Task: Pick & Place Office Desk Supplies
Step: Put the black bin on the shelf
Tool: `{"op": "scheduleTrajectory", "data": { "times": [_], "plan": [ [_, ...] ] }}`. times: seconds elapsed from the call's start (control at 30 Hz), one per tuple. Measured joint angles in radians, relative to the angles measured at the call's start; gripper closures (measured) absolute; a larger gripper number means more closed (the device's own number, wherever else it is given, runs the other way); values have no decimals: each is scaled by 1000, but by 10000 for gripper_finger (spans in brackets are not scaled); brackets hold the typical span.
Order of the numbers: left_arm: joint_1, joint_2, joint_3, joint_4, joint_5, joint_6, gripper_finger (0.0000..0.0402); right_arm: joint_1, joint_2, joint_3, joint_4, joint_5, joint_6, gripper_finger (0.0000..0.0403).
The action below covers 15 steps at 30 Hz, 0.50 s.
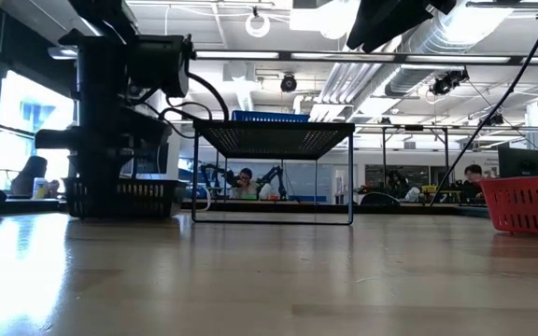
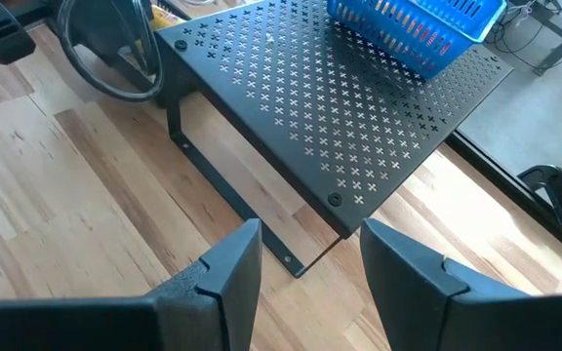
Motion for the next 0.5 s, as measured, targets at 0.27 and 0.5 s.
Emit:
{"op": "scheduleTrajectory", "data": {
  "times": [0.27, 0.5],
  "plan": [
    [-65, -4, 9, -143, 30, -116, 400, 0, 0, 0, 0, 0, -7, 239],
    [-257, -8, 102, -286, 89, -277, 400, 0, 0, 0, 0, 6, -8, 239]
  ]
}}
